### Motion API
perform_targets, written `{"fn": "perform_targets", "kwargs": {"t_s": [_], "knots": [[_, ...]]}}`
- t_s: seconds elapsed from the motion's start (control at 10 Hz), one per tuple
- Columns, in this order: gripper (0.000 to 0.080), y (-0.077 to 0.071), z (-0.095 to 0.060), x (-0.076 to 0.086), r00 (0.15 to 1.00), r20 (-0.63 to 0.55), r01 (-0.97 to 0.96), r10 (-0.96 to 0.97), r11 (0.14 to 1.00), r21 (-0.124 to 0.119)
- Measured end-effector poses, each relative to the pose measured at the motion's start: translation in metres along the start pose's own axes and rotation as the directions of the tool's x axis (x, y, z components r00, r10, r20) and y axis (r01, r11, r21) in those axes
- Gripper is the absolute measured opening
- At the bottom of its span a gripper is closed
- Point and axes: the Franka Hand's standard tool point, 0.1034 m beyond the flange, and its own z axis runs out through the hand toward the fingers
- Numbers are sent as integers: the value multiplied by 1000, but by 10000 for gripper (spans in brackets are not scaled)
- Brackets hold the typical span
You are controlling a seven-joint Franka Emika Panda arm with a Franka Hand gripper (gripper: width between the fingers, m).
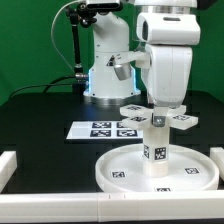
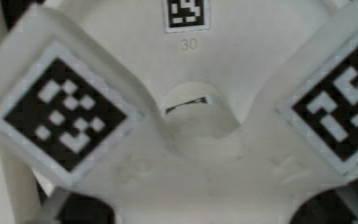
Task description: Assemble round table
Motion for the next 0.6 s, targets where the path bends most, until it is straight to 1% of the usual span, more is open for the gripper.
{"fn": "perform_targets", "kwargs": {"t_s": [0.2, 0.4, 0.5, 0.6], "knots": [[445, 0, 0, 0, 1000, 0, -9, 9, 1000, 0], [445, 0, 0, 0, 998, 0, -56, 56, 998, 0], [445, 0, 0, 0, 984, -6, -175, 175, 984, 3], [445, 0, 0, 0, 948, -8, -319, 319, 948, 6]]}}
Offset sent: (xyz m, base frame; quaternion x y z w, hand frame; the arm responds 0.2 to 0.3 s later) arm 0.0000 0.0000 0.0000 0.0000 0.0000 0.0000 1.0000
